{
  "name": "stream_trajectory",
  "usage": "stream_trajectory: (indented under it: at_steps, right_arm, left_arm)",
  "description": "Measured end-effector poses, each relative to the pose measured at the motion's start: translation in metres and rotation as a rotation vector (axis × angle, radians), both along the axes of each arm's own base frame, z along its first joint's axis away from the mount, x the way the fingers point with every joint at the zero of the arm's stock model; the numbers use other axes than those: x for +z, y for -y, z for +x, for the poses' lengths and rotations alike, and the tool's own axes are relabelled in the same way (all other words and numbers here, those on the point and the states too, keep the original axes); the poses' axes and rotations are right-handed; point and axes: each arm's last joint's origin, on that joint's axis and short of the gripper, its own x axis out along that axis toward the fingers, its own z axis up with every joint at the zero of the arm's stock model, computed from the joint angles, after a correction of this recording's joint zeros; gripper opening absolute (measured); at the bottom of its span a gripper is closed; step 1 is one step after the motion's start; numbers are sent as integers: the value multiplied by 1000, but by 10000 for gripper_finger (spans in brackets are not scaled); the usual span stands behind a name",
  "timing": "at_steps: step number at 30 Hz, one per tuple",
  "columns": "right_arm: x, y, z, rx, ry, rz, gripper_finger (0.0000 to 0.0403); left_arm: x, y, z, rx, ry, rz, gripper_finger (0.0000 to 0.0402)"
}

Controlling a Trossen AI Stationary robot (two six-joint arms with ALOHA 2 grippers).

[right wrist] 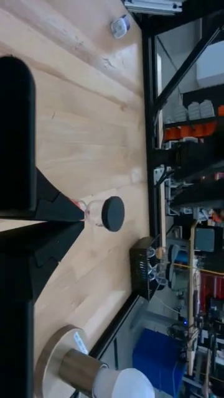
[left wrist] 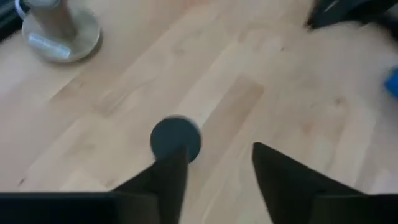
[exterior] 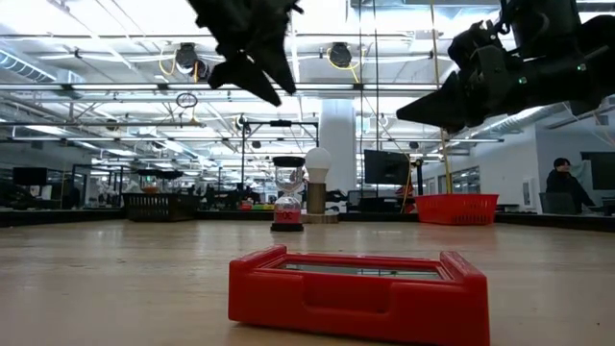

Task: Pick & Place Office items
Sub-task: Put the pink hourglass into the black bin

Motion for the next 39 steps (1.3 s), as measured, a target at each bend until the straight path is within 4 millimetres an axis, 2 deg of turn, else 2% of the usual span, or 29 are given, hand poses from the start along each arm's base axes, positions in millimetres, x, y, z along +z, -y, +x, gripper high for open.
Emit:
stream_trajectory:
  at_steps: [4, 8, 13, 19, 25, 32, 39]
  right_arm:
    - [0, -1, 0, 30, 3, 2, 1]
    - [1, -2, 0, 53, 7, 5, 1]
    - [0, -2, 0, 53, 2, 8, 1]
    - [0, -2, 0, 52, 0, 12, 1]
    - [-1, -2, 0, 52, -5, 12, 1]
    - [-1, -2, 0, 52, -7, 12, 1]
    - [-1, -2, 0, 52, -8, 12, 1]
  left_arm:
    - [0, -13, 22, 6, -79, -47, 241]
    - [-9, -28, 38, 13, -170, -89, 283]
    - [-19, -41, 48, 12, -208, -118, 319]
    - [-38, -43, 54, -7, -271, -112, 345]
    - [-49, -44, 56, 1, -329, -70, 343]
    - [-68, -42, 63, -27, -374, -66, 303]
    - [-78, -45, 65, -22, -404, -96, 269]
